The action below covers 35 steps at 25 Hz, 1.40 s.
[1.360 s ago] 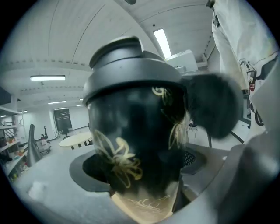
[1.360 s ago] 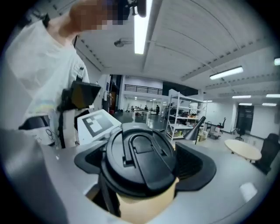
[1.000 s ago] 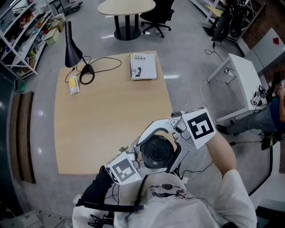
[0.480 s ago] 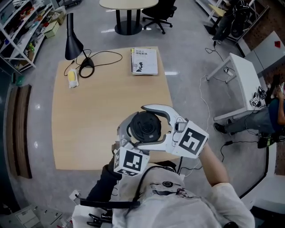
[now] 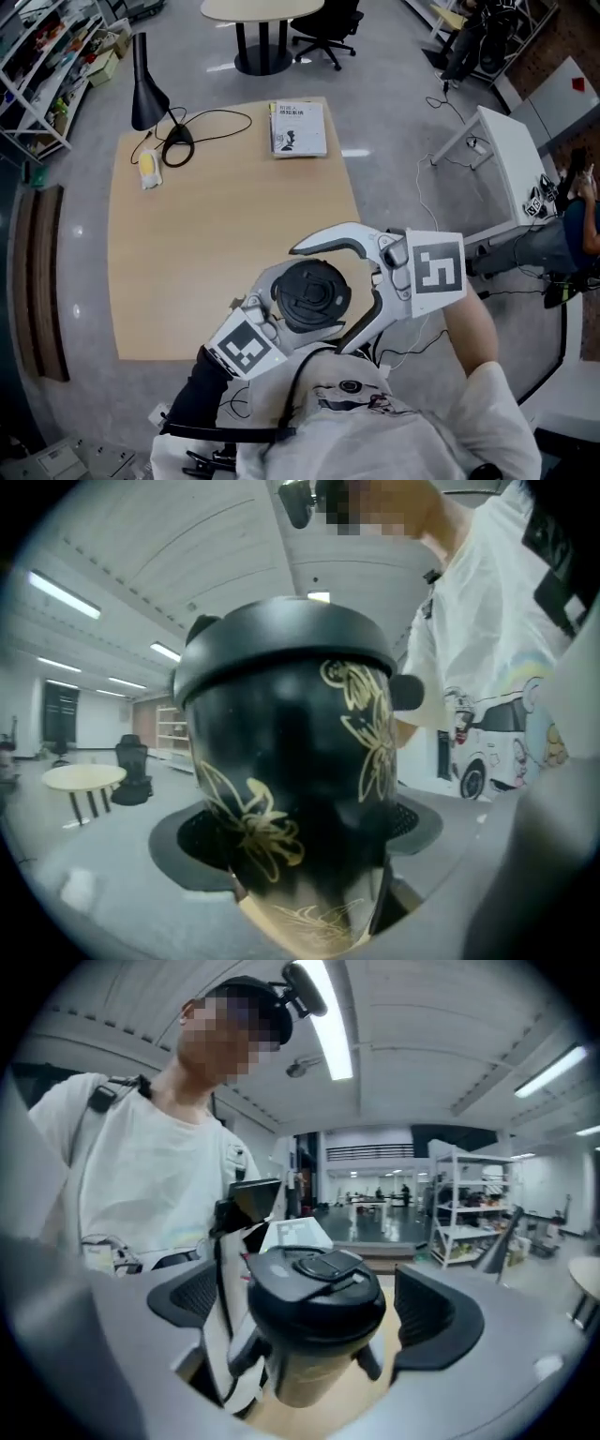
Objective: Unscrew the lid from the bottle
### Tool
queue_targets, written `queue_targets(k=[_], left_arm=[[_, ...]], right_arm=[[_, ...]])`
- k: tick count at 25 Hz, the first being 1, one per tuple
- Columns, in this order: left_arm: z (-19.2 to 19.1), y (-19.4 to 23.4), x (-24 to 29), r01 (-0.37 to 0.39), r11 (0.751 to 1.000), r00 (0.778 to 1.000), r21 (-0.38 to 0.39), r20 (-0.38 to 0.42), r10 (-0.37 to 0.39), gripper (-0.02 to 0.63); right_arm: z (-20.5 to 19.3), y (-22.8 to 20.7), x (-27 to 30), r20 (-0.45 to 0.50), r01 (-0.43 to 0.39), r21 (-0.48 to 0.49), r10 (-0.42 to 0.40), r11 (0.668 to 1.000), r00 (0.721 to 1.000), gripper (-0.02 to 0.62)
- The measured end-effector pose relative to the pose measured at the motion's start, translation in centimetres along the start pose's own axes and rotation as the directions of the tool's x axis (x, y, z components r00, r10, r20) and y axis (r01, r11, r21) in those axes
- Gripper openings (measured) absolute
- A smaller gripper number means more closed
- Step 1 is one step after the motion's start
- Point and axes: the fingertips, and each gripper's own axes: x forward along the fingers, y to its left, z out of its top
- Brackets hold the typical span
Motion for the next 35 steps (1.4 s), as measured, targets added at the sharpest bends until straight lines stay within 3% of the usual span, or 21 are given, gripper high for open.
queue_targets(k=[2, 5, 6, 7, 8, 10, 11, 13, 14, 16, 18, 20, 21, 23, 24, 26, 28, 29, 31, 33, 35], left_arm=[[-0.9, 3.0, -0.7, -0.193, 0.981, 0.980, -0.001, -0.044, 0.193, 0.439], [-2.5, 6.5, -1.7, -0.441, 0.893, 0.887, 0.091, -0.108, 0.449, 0.439], [-2.9, 7.0, -1.7, -0.483, 0.868, 0.859, 0.112, -0.128, 0.495, 0.439], [-3.3, 7.2, -1.6, -0.506, 0.854, 0.843, 0.119, -0.142, 0.519, 0.439], [-3.5, 7.1, -1.5, -0.511, 0.852, 0.839, 0.115, -0.148, 0.523, 0.439], [-3.3, 6.2, -1.0, -0.457, 0.884, 0.875, 0.101, -0.123, 0.467, 0.439], [-2.6, 5.2, -0.7, -0.390, 0.916, 0.913, 0.098, -0.092, 0.398, 0.439], [-0.9, 2.3, -0.1, -0.181, 0.980, 0.983, 0.086, -0.018, 0.183, 0.439], [-0.3, 0.7, 0.1, -0.068, 0.995, 0.998, 0.074, 0.005, 0.068, 0.439], [0.3, -1.8, 0.2, 0.095, 0.993, 0.995, 0.064, 0.016, -0.096, 0.439], [0.6, -2.5, 0.2, 0.141, 0.988, 0.990, 0.059, 0.016, -0.142, 0.439], [0.4, -1.4, 0.2, 0.081, 0.996, 0.996, 0.026, 0.021, -0.082, 0.437], [0.1, -0.2, 0.1, 0.019, 1.000, 1.000, 0.003, 0.011, -0.019, 0.437], [-1.1, 2.7, -0.5, -0.148, 0.989, 0.988, -0.004, -0.047, 0.148, 0.437], [-1.8, 4.0, -0.9, -0.232, 0.972, 0.969, 0.024, -0.081, 0.233, 0.437], [-3.1, 5.9, -1.6, -0.351, 0.930, 0.922, 0.113, -0.131, 0.364, 0.437], [-4.0, 6.4, -1.7, -0.388, 0.907, 0.897, 0.163, -0.159, 0.413, 0.439], [-4.1, 6.3, -1.5, -0.383, 0.910, 0.900, 0.158, -0.161, 0.406, 0.437], [-3.7, 5.1, -0.9, -0.317, 0.941, 0.934, 0.119, -0.131, 0.332, 0.438], [-2.7, 2.9, -0.3, -0.184, 0.978, 0.978, 0.095, -0.078, 0.192, 0.437], [-1.6, 0.7, 0.2, -0.035, 0.996, 0.999, 0.077, -0.035, 0.038, 0.437]], right_arm=[[0.5, -1.9, -0.7, 0.040, 0.196, 0.097, -0.201, 0.976, 0.979, 0.588], [-1.4, -5.3, 0.2, -0.039, 0.460, 0.115, -0.459, 0.881, 0.888, 0.580], [-1.9, -6.3, 0.7, -0.056, 0.509, 0.094, -0.506, 0.856, 0.861, 0.569], [-2.2, -6.9, 1.2, -0.058, 0.533, 0.073, -0.530, 0.843, 0.846, 0.495], [-2.3, -7.2, 1.6, -0.051, 0.535, 0.054, -0.533, 0.843, 0.845, 0.482], [-2.1, -6.4, 1.9, -0.031, 0.474, 0.000, -0.474, 0.881, 0.880, 0.480], [-1.8, -5.4, 1.9, -0.017, 0.407, -0.039, -0.408, 0.913, 0.913, 0.480], [-1.2, -2.7, 1.8, 0.000, 0.206, -0.110, -0.208, 0.972, 0.978, 0.480], [-0.9, -1.2, 1.7, 0.003, 0.092, -0.131, -0.092, 0.987, 0.996, 0.480], [-0.3, 1.1, 1.5, -0.004, -0.112, -0.156, 0.113, 0.981, 0.994, 0.480], [-0.1, 1.8, 1.4, -0.015, -0.201, -0.142, 0.201, 0.969, 0.980, 0.480], [-0.3, 0.8, 1.3, -0.035, -0.136, -0.085, 0.134, 0.987, 0.990, 0.501], [-0.5, 0.0, 0.9, -0.040, -0.062, -0.051, 0.060, 0.997, 0.997, 0.571], [-0.3, -2.0, -0.2, 0.010, 0.135, 0.037, -0.136, 0.990, 0.991, 0.589], [-0.1, -3.1, -0.6, 0.047, 0.240, 0.086, -0.245, 0.967, 0.968, 0.589], [-1.1, -5.3, -0.3, 0.019, 0.412, 0.115, -0.417, 0.904, 0.909, 0.582], [-2.2, -6.7, 1.3, -0.032, 0.482, 0.065, -0.481, 0.874, 0.876, 0.525], [-2.2, -6.8, 2.0, -0.027, 0.473, 0.036, -0.472, 0.880, 0.881, 0.509], [-1.8, -5.8, 2.5, 0.002, 0.395, -0.013, -0.395, 0.918, 0.918, 0.499], [-1.3, -3.7, 2.2, 0.023, 0.251, -0.069, -0.250, 0.966, 0.968, 0.497], [-0.8, -1.5, 1.8, 0.032, 0.090, -0.104, -0.087, 0.990, 0.996, 0.497]])
